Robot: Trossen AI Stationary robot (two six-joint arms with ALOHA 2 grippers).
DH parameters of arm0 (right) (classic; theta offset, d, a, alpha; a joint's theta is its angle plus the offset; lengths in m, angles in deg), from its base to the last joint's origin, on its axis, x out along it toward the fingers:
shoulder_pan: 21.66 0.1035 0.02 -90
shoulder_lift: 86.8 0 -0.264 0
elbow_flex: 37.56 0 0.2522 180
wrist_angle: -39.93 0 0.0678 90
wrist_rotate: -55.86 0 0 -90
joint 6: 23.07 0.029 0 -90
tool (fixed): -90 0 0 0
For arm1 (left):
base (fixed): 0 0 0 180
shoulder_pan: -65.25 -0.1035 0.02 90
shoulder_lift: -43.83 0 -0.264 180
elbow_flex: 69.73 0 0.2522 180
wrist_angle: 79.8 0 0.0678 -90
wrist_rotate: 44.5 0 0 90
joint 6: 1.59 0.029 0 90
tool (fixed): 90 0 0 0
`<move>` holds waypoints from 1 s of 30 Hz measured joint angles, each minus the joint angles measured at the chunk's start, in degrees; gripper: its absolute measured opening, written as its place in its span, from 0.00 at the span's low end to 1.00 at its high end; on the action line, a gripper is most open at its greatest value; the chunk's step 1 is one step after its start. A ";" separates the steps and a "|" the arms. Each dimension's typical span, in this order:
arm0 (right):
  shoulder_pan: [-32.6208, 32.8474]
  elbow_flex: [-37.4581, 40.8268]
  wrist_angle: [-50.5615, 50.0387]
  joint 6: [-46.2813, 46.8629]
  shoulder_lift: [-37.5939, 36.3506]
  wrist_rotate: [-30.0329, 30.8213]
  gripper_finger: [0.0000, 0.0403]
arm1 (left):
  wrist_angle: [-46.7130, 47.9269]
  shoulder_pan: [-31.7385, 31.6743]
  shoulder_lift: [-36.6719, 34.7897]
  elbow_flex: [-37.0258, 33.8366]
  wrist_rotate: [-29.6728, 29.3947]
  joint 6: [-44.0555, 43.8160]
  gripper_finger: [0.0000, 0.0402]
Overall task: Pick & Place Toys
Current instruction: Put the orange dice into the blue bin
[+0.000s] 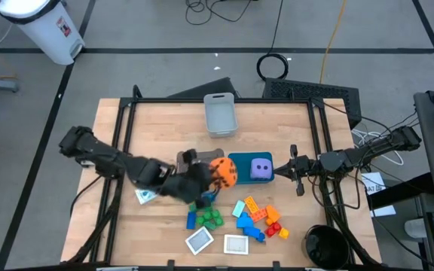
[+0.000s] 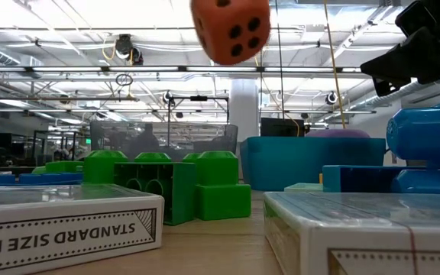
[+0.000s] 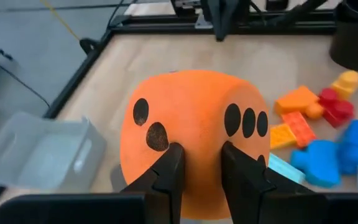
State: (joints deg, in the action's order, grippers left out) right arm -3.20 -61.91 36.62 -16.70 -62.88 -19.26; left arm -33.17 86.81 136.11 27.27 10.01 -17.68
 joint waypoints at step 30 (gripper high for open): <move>0.02 0.00 0.04 -1.07 0.28 0.07 0.00 | -16.67 -12.18 19.13 -0.04 9.59 22.10 0.23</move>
State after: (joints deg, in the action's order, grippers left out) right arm -3.18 -61.91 36.67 -17.77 -62.60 -19.20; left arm -49.83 74.63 155.24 27.23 19.60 4.42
